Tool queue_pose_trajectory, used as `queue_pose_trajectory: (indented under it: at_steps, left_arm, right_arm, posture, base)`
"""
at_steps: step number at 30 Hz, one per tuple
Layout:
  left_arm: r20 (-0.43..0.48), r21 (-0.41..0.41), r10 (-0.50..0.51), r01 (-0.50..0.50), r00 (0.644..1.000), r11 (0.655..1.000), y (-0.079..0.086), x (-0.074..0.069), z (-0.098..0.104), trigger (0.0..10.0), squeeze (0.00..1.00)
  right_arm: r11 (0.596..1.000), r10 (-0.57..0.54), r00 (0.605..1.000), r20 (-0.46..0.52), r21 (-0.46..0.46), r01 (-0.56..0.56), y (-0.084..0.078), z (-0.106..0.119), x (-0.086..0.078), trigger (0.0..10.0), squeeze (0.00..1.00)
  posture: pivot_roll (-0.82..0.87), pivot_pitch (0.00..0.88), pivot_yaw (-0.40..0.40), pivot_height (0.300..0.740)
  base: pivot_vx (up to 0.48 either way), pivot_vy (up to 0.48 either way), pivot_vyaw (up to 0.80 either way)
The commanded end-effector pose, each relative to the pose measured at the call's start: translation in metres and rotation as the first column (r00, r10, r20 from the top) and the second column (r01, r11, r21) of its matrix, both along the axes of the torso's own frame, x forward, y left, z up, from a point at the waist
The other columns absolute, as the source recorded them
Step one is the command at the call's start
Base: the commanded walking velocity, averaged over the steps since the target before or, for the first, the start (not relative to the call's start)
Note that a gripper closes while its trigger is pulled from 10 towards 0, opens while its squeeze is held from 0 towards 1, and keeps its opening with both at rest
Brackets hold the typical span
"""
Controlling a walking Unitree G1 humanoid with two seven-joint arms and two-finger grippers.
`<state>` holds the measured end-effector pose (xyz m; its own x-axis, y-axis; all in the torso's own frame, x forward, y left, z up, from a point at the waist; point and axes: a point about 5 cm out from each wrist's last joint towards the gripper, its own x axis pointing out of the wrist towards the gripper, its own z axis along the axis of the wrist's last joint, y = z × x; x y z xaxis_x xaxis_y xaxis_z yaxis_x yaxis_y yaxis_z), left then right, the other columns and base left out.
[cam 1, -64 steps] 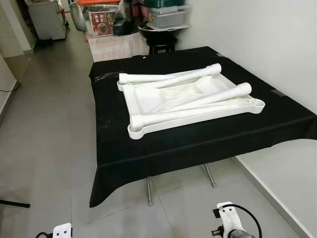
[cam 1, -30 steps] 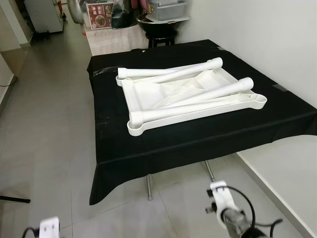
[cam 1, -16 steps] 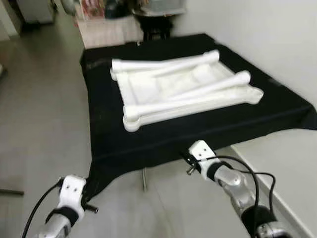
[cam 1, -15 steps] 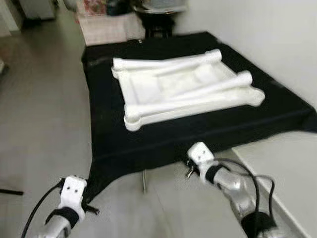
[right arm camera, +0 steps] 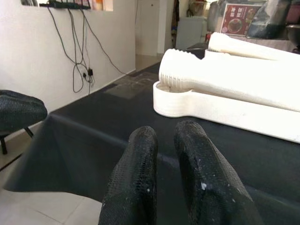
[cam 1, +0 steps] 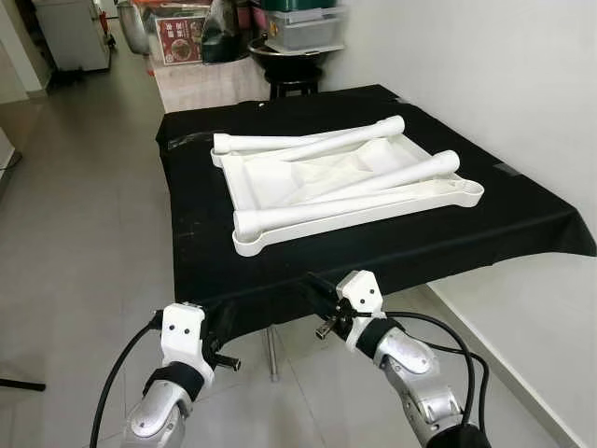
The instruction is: Building children table
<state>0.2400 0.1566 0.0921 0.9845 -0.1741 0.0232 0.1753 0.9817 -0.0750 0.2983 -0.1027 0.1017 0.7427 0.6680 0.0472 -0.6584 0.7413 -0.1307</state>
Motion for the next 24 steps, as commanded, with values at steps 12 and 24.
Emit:
queue_pose_trajectory:
  at_steps: [12,24]
  left_arm:
    - [0.041,0.032,0.119,-0.121,0.992,0.992,0.015,0.021,0.021,10.0,0.00]
    - [-0.021,0.031,0.113,-0.112,0.993,0.993,0.007,0.014,0.011,10.0,0.00]
  right_arm:
    - [0.987,-0.155,0.987,0.043,0.058,0.152,0.005,0.024,0.028,10.0,0.00]
    - [0.977,-0.199,0.980,-0.015,0.069,0.200,-0.007,0.015,0.028,10.0,0.00]
  posture:
    - [-0.04,0.000,0.001,0.740]
    - [-0.08,0.000,0.032,0.740]
  base:
    - [0.000,0.000,0.00]
    - [0.000,0.000,0.00]
